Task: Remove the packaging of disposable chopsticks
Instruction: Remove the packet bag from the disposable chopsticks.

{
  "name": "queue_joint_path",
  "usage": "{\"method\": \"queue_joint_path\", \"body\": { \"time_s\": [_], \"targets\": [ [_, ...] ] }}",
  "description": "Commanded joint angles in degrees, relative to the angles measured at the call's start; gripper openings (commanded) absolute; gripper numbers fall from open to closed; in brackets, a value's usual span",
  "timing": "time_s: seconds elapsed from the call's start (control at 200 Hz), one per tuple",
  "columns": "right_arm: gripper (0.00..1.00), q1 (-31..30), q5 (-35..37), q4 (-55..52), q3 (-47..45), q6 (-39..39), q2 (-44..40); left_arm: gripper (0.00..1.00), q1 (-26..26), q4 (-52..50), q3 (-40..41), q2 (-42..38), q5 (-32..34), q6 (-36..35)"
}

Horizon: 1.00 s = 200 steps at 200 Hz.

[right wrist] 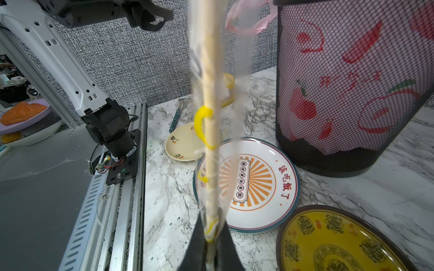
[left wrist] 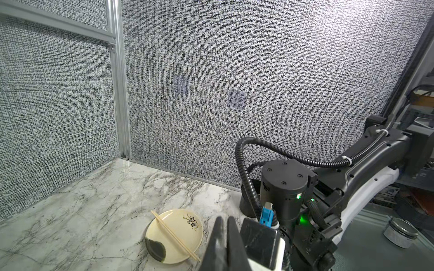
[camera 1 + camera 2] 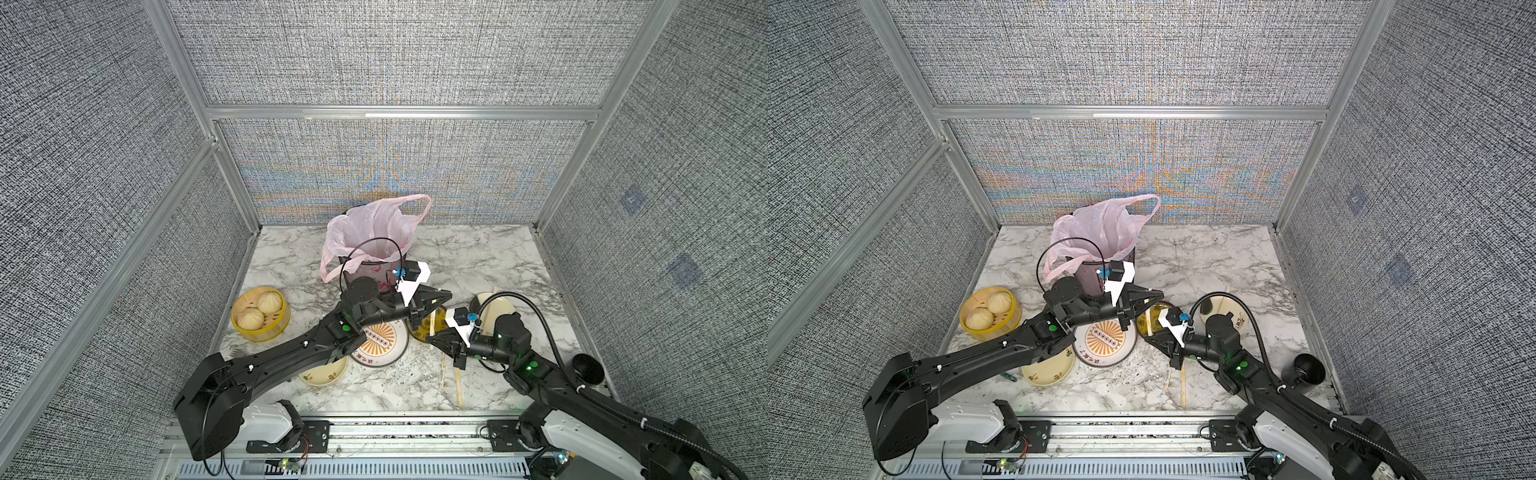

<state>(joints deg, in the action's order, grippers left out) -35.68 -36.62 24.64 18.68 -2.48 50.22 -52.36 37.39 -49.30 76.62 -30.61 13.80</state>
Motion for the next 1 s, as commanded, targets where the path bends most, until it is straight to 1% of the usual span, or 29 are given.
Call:
{"method": "queue_joint_path", "body": {
  "time_s": [0.0, 0.075, 0.135, 0.205, 0.36, 0.801, 0.851, 0.996],
  "targets": [
    [0.00, 0.0, 0.7, 2.3, 0.0, -0.7, -1.5, 0.05, 0.0, 1.5, 1.2, 1.1, -2.8, 0.5],
    [0.00, 0.0, 1.5, 2.7, -0.5, -0.9, -2.9, 0.06, -0.1, 2.9, 2.1, 1.7, -3.1, 1.2],
    [0.00, -0.1, 2.3, 2.7, -0.9, -1.0, -4.1, 0.03, -0.1, 3.7, 2.6, 2.2, -3.5, 1.6],
    [0.00, -0.1, 3.1, 2.9, -1.1, -1.1, -5.3, 0.03, -0.1, 4.6, 3.0, 3.0, -4.5, 1.7],
    [0.00, -0.1, 3.8, 3.5, -1.1, -1.5, -7.0, 0.03, -0.3, 5.1, 3.5, 4.0, -4.4, 1.9],
    [0.00, -0.1, 3.1, 6.9, 0.2, -3.2, -6.8, 0.04, -0.9, 7.4, 5.4, 6.4, -4.8, 2.4],
    [0.00, 0.0, 3.2, 7.2, 0.4, -3.4, -6.9, 0.06, -0.9, 7.6, 5.8, 6.5, -4.4, 2.4],
    [0.00, -0.1, 2.9, 8.0, 1.2, -4.0, -6.3, 0.06, -1.2, 8.4, 6.7, 7.4, -4.1, 2.7]
  ]
}}
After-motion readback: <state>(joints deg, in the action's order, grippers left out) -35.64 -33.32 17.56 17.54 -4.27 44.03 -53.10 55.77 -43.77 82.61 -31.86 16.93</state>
